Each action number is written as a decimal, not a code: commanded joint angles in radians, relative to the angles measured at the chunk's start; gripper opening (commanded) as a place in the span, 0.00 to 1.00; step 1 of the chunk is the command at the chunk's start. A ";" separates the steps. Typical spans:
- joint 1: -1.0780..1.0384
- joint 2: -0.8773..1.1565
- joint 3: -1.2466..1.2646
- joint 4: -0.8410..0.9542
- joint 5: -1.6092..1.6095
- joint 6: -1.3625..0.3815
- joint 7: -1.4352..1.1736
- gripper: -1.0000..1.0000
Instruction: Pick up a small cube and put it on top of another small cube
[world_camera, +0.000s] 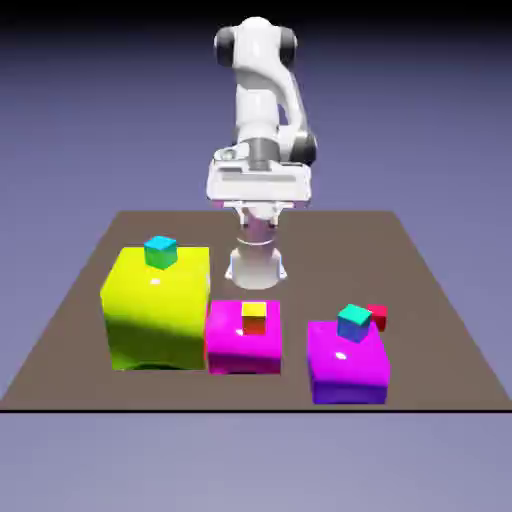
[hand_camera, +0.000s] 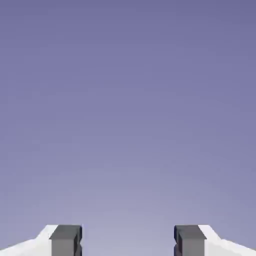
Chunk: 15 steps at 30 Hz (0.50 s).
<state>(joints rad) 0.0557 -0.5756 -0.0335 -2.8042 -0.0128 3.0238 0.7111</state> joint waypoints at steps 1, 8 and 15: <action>0.036 -0.005 -0.028 0.005 -0.011 -0.011 -0.025 0.50; 0.290 -0.037 -0.222 0.039 -0.085 -0.088 -0.199 0.50; 0.544 -0.069 -0.416 0.073 -0.159 -0.165 -0.372 0.50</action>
<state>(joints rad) 0.5993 -0.6448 -0.4495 -2.7315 -0.1719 2.8591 0.3388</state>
